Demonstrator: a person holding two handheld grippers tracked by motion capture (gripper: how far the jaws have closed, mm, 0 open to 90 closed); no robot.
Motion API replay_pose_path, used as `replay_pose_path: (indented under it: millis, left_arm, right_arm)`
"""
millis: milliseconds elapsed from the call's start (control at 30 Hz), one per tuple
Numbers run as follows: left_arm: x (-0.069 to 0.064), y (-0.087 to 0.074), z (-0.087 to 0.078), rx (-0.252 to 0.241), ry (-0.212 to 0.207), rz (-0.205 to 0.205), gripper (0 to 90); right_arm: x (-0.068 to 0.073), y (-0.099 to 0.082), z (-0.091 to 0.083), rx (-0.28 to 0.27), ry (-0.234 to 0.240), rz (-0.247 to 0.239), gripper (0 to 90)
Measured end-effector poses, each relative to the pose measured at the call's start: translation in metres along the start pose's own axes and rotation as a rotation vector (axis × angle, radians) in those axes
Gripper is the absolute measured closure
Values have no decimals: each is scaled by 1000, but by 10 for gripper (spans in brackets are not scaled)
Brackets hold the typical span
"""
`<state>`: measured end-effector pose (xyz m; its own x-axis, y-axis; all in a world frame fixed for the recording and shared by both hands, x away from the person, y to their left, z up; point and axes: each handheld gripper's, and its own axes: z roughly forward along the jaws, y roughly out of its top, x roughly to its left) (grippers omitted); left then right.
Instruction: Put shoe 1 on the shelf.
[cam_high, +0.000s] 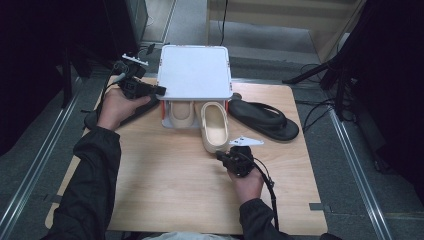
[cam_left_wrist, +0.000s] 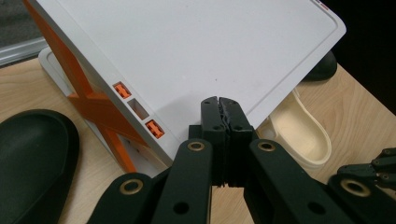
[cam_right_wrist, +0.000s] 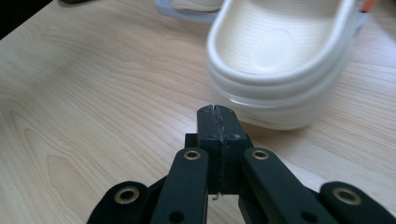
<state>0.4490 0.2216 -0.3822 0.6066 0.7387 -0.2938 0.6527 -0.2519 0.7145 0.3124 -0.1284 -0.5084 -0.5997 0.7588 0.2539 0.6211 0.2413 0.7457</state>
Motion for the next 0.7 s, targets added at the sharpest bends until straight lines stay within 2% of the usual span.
replay_pose_path:
  millis: [300,700]
  left_arm:
    - [0,0,0,1,-1,0,898]
    - [0,0,0,0,0,0,898]
  right_arm:
    - [-15,3,1,6,-24,22,900]
    - [-18,20,19,22,-37,18,900]
